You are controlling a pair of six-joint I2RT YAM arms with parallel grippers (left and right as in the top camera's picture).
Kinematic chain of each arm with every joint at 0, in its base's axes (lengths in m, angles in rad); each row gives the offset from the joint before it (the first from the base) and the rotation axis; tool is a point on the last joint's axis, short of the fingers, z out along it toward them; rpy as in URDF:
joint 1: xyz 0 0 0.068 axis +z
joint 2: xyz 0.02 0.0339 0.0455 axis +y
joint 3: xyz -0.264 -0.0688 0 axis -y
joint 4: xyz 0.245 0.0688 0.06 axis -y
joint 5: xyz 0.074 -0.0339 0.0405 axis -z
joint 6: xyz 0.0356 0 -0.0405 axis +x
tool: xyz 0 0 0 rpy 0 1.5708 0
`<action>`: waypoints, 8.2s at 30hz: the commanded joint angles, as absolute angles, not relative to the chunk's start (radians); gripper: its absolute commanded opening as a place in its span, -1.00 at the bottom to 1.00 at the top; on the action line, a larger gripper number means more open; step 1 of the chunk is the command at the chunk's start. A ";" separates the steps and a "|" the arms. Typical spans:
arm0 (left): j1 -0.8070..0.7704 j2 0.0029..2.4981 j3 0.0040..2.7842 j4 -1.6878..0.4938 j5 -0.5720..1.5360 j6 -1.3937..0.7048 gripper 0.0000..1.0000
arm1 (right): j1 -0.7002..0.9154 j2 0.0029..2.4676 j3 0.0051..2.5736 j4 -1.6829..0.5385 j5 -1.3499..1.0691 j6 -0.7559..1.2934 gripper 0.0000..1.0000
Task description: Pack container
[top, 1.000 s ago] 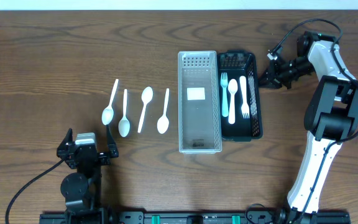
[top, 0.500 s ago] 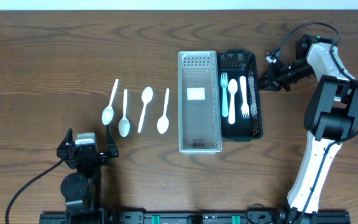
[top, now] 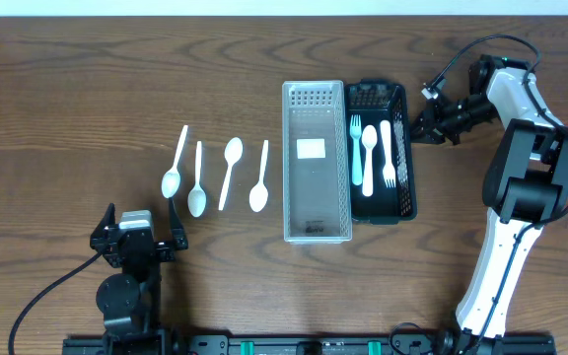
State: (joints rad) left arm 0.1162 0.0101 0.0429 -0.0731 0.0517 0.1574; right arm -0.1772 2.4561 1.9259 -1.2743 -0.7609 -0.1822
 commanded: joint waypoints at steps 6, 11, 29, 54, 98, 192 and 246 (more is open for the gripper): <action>0.119 0.004 0.014 -0.088 0.051 0.167 0.96 | -0.159 2.450 1.918 -1.273 -0.787 -0.200 -0.97; 0.119 0.004 0.014 -0.088 0.051 0.167 0.96 | -0.148 2.450 1.918 -1.275 -0.786 -0.200 -0.97; 0.119 0.004 0.014 -0.088 0.051 0.167 0.96 | -0.142 2.450 1.918 -1.274 -0.707 -0.196 -0.97; 0.119 0.004 0.014 -0.088 0.051 0.167 0.96 | -0.124 2.465 1.918 -1.264 -0.546 -0.165 -0.97; 0.119 0.004 0.014 -0.088 0.051 0.167 0.96 | -0.277 2.283 2.500 -1.699 -0.268 -0.682 0.98; 0.119 0.004 0.014 -0.088 0.051 0.167 0.96 | -0.115 2.023 1.312 -0.923 0.053 1.271 0.99; 0.119 0.004 0.014 -0.088 0.051 0.167 0.96 | 0.154 2.054 2.148 -1.457 -0.001 0.406 -0.92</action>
